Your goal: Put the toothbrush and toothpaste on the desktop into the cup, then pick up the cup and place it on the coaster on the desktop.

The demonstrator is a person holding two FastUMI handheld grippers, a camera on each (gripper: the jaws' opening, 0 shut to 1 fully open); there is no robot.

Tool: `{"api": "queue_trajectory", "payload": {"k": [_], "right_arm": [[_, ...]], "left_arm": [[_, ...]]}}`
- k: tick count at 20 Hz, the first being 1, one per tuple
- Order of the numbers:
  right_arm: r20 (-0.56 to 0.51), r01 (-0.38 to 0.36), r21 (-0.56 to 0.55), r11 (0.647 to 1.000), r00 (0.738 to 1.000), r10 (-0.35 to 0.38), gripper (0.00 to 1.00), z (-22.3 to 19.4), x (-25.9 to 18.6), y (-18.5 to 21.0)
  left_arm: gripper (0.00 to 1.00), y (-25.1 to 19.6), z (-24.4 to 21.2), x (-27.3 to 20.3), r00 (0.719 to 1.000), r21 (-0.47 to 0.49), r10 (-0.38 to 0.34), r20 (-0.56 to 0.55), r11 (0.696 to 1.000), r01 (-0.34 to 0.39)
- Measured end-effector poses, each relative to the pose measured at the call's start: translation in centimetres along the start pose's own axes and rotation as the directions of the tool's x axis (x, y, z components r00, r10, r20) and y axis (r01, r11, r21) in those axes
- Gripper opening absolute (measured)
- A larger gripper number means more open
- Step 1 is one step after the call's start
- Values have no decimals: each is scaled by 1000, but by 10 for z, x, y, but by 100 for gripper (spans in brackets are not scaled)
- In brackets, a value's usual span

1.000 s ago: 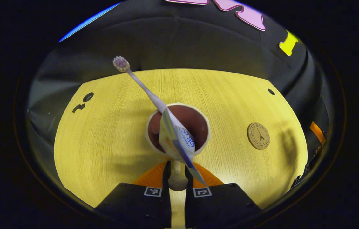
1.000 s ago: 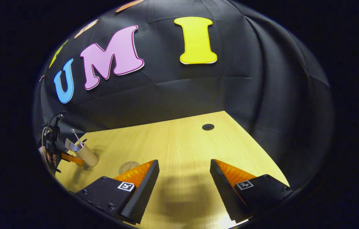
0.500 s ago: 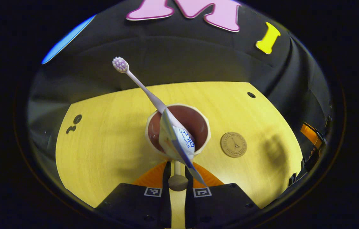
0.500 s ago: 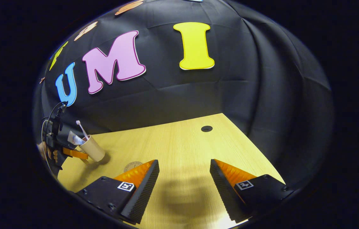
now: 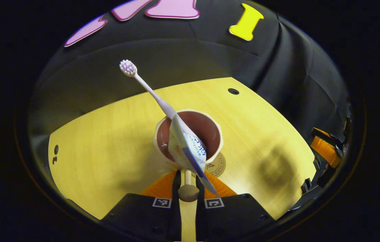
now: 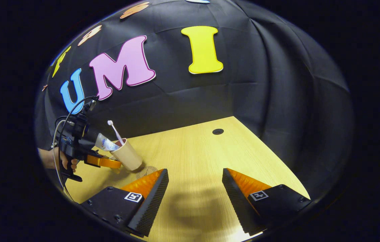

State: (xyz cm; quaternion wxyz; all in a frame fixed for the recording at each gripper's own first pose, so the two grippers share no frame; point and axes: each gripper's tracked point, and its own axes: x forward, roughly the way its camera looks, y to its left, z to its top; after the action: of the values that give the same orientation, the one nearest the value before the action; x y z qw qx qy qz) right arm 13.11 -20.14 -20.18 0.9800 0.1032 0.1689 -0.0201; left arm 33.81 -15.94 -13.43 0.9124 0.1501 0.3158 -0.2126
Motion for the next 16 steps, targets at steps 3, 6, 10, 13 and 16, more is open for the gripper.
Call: {"api": "queue_trajectory", "payload": {"k": [3,6,10,13,16], "right_arm": [[-10,4,4,1000,1000,-4,99,-5,-6,-4],[-13,12,10,1000,1000,-12,99,-10,-6,-10],[-18,17,37,999,1000,-17,99,-14,-7,-12],[-16,24,53,998,1000,-23,99,-15,-8,-14],[-11,27,56,998,1000,-26,99,-14,-11,-15]], "left_arm": [[21,-21,1,12,1000,15,-27,-7,1000,27],[21,-25,-6,21,999,36,-4,-38,999,6],[26,-31,-6,29,998,59,-6,-58,998,10],[21,-33,-3,26,998,69,5,-66,998,-1],[24,-33,-3,26,998,68,15,-68,998,-11]]}}
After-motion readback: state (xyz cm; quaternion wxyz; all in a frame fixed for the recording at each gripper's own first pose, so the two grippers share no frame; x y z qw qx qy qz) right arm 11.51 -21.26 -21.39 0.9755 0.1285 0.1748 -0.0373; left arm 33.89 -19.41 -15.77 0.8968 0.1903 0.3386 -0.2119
